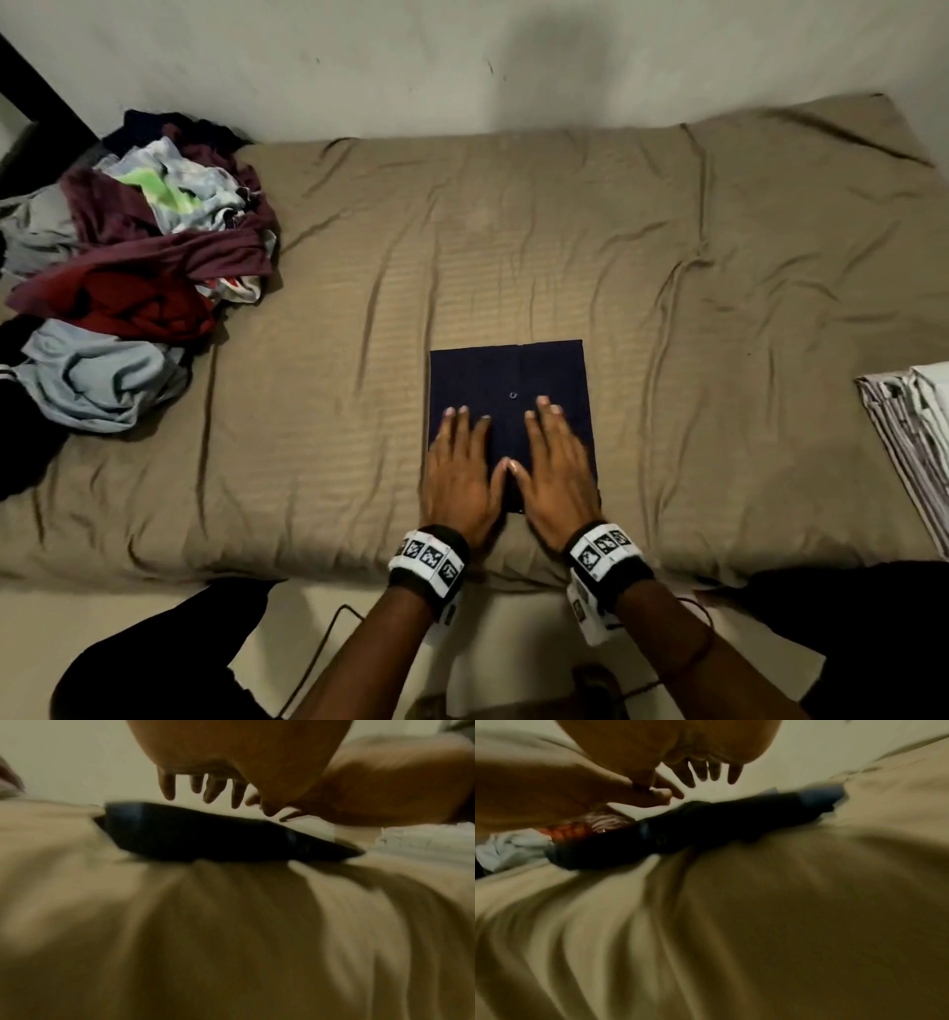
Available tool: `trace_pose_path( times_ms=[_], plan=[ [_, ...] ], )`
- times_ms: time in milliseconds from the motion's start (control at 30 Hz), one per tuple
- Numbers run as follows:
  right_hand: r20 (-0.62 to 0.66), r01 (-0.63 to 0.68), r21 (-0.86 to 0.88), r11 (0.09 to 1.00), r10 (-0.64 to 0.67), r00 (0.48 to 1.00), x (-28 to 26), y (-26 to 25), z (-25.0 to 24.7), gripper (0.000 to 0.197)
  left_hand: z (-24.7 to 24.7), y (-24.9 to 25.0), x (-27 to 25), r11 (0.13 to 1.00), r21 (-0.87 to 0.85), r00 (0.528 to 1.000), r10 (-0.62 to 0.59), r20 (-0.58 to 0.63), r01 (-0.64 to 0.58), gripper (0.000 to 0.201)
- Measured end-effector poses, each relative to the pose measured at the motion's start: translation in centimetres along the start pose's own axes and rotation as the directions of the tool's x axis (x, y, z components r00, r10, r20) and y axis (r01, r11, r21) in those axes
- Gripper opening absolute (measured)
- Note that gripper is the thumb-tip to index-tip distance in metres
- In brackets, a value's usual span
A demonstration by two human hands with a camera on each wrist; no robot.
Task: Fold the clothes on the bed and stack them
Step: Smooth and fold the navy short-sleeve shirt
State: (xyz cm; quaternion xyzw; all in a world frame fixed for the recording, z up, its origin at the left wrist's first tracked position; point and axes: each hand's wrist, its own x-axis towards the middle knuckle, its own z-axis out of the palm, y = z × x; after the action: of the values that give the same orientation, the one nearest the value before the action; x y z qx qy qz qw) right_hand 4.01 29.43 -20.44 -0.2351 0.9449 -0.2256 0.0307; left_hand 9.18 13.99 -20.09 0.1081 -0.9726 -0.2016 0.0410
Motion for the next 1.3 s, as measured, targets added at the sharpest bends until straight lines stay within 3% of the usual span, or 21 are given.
trace_pose_path(
  times_ms=[33,100,200,400,567,700,833,900,1000,1067,1133,1200,1300],
  plan=[
    [0.081,0.04,-0.018,0.999,-0.039,0.996,-0.4,-0.1,1.3,0.069,1.4,-0.2,-0.2,0.996,0.066,0.994,0.061,0.093,-0.067,0.065],
    [0.158,0.015,-0.087,0.996,-0.001,0.987,-1.3,1.2,2.8,0.074,3.0,-1.8,-0.8,0.992,0.11,0.98,0.035,0.197,-0.058,0.072],
    [0.195,-0.019,-0.177,0.984,0.054,0.979,-2.2,3.9,3.4,0.087,3.5,-4.1,-1.9,0.997,0.06,0.988,-0.056,0.146,0.048,0.08],
    [0.234,0.093,-0.203,0.975,-0.044,0.971,-2.7,5.4,2.2,0.111,3.3,-6.1,-2.6,0.996,0.051,0.979,0.067,0.191,-0.078,0.111],
    [0.278,0.182,-0.165,0.969,-0.131,0.952,-4.3,8.0,0.7,0.08,3.5,-8.0,-3.2,0.986,-0.036,0.966,0.167,0.196,-0.163,0.093],
    [0.286,0.223,-0.11,0.969,-0.184,0.941,-2.3,8.3,-0.3,0.08,2.2,-8.2,-2.8,0.975,-0.193,0.975,0.145,0.167,-0.112,0.091],
    [0.244,-0.025,-0.018,1.0,0.029,0.969,0.0,6.7,-3.8,0.062,-1.0,-7.8,-1.1,0.917,-0.388,0.986,-0.03,0.164,0.093,0.076],
    [0.259,-0.135,0.007,0.991,0.129,0.957,1.5,6.0,-6.4,0.048,-3.2,-7.0,-0.5,0.917,-0.385,0.992,-0.065,0.108,0.101,0.063],
    [0.114,-0.17,0.205,0.964,0.149,0.982,3.0,4.9,-11.1,0.022,-7.2,-5.3,-0.2,0.87,-0.484,0.988,-0.141,-0.058,0.095,0.045],
    [0.055,-0.157,0.487,0.859,0.149,0.987,3.4,4.1,-13.9,0.01,-9.8,-4.0,-0.1,0.789,-0.613,0.974,-0.17,-0.148,0.044,0.041],
    [0.061,-0.167,0.753,0.637,0.184,0.981,4.0,3.2,-15.7,0.008,-12.3,-2.7,0.3,0.703,-0.711,0.977,-0.136,-0.165,-0.022,0.036],
    [0.081,-0.18,0.838,0.515,0.208,0.975,4.6,2.8,-16.7,0.013,-13.6,-2.3,1.3,0.635,-0.771,0.986,-0.096,-0.136,-0.045,0.034],
    [0.151,-0.246,0.861,0.445,0.237,0.96,6.0,3.1,-16.7,0.017,-13.0,-2.6,3.4,0.58,-0.814,0.995,-0.093,-0.036,0.025,0.042]
  ],
)
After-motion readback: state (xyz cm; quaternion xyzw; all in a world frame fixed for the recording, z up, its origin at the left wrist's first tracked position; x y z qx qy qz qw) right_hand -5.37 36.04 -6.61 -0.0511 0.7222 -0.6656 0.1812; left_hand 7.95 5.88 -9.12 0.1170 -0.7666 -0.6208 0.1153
